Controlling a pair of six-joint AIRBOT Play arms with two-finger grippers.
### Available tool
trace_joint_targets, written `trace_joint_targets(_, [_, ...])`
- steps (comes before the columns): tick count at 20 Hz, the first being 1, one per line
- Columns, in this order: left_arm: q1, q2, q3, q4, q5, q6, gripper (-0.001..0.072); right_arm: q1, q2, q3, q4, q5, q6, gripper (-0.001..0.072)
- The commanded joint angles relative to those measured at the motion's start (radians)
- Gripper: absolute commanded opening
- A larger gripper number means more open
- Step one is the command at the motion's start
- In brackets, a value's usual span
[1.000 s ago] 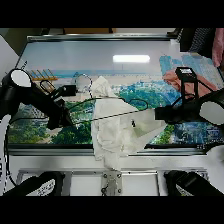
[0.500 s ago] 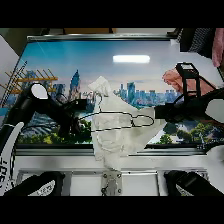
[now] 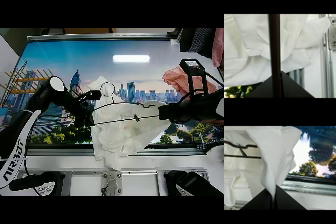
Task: Fold the clothes and pants, and hang the long-sleeved shirts on hangers.
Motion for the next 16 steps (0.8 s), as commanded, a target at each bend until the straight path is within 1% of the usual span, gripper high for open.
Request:
trace_joint_targets(1, [-0.017,-0.034,0.027,-0.048,0.013,-0.01,0.0013,0.001,-0.001,0.004,0.001,-0.014,-0.003,0.0016])
trace_joint_targets(5, [-0.04,-0.035,-0.006,-0.048,0.045,-0.01,0.0013,0.008,-0.006,0.004,0.027,-0.092,-0.004,0.0016])
trace_joint_targets(9, [-0.04,-0.035,-0.008,-0.049,0.055,-0.01,0.0013,0.097,-0.037,0.004,0.038,-0.178,-0.003,0.0016])
trace_joint_targets(16, [-0.04,-0.035,-0.008,-0.049,0.055,-0.01,0.0014,0.298,-0.14,0.004,0.039,-0.431,-0.003,0.0016])
